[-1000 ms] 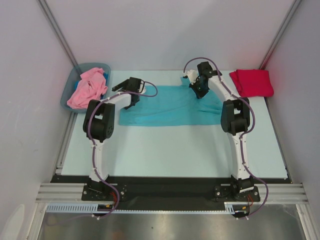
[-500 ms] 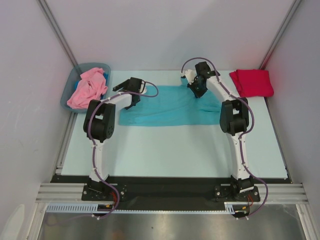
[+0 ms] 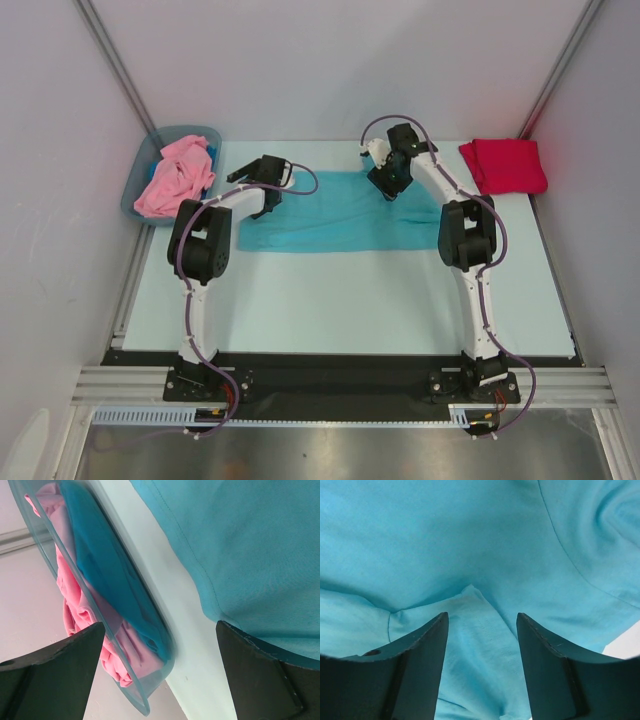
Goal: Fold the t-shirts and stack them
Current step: Fold the tshirt
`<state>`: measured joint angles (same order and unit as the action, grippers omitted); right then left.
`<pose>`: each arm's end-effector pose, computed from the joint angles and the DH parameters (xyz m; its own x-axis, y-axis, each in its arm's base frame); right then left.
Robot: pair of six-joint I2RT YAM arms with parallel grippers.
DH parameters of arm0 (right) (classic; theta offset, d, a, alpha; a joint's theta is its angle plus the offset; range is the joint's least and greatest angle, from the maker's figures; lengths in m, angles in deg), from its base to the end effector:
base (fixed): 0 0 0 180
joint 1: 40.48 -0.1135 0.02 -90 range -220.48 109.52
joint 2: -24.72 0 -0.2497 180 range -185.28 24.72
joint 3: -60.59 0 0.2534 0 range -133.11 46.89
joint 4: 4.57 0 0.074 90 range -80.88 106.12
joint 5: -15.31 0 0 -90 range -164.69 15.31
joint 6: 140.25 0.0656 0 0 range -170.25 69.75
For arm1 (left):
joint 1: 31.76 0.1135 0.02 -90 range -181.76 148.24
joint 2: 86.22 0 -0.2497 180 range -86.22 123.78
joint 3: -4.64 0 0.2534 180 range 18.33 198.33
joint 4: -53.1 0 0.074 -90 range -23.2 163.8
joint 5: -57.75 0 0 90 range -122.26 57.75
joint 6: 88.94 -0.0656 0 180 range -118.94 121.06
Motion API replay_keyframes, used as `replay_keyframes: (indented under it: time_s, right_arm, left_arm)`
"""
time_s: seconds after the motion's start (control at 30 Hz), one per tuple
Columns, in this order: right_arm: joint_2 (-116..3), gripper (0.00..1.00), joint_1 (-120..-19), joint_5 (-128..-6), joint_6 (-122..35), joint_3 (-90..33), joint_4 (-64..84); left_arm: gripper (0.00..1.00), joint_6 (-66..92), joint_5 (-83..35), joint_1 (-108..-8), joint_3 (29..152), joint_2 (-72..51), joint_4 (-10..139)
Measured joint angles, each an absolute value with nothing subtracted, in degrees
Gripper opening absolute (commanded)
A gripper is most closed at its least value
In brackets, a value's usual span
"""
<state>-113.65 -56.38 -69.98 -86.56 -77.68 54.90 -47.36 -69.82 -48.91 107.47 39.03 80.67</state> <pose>0.5089 0.1506 0.1588 -0.4829 -0.7512 -0.4501 -0.7433 0.6233 -0.2429 0.4698 -0.1031 0.1243 -0.5911 0.8029 -0.0773 0.4540 0.4104 0.7909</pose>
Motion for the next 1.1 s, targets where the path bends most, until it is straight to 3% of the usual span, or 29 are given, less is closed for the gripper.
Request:
replay_keyframes:
  time_s: [0.3,0.63,1.1]
  right_arm:
    - [-110.5,0.61,-51.8,-70.3,-77.1,-76.5,53.7]
    - [-103.9,0.57,-35.3,-55.7,-64.9,-66.2,55.1]
    - [-103.8,0.5,-32.9,-40.6,-62.0,-60.9,58.3]
  left_arm:
    - [1.0,-47.3,-69.9,-49.2,107.4,39.0,80.7]
    - [1.0,-49.2,-70.3,-49.7,106.4,36.8,80.8]
    - [1.0,-52.0,-71.8,-52.6,105.3,35.6,80.9]
